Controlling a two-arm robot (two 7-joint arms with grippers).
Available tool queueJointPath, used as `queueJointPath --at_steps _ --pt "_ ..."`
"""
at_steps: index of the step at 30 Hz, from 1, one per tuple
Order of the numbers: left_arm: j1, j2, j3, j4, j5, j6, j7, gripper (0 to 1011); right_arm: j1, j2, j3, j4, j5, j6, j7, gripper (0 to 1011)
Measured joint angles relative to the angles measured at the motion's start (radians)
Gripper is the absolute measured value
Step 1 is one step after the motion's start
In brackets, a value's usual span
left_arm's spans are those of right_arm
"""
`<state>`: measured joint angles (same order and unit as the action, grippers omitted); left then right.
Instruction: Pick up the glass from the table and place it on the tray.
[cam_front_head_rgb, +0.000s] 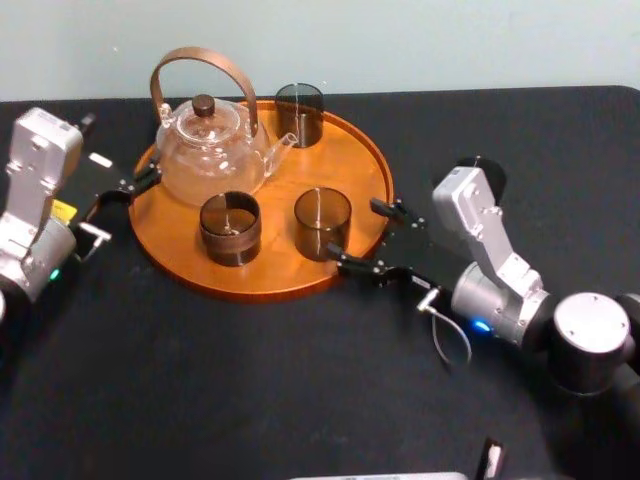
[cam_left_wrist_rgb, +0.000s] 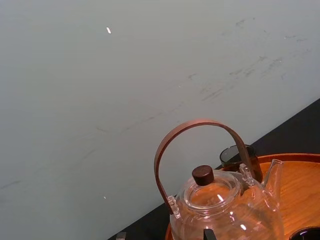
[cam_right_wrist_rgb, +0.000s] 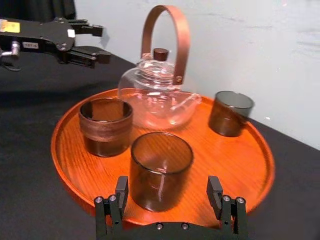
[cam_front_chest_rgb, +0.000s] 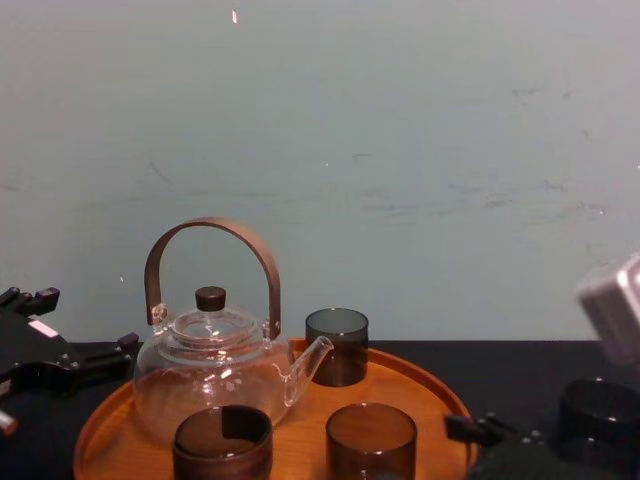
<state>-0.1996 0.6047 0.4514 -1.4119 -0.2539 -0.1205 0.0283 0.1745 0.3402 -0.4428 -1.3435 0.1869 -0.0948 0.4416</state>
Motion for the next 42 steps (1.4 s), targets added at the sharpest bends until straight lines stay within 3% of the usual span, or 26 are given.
queueJointPath --at_steps 5,12,21,42 --pt "0.000 0.000 0.000 0.000 0.000 0.000 0.000 1001 -0.045 0.023 0.032 -0.059 0.001 0.014 -0.032 1002" --pt "0.000 0.000 0.000 0.000 0.000 0.000 0.000 1001 -0.131 0.058 0.114 -0.149 0.028 0.023 -0.077 1002" --pt "0.000 0.000 0.000 0.000 0.000 0.000 0.000 1001 -0.218 0.077 0.210 -0.205 0.085 0.015 -0.093 1002" --pt "0.000 0.000 0.000 0.000 0.000 0.000 0.000 1001 -0.292 0.084 0.300 -0.232 0.131 0.001 -0.097 1003"
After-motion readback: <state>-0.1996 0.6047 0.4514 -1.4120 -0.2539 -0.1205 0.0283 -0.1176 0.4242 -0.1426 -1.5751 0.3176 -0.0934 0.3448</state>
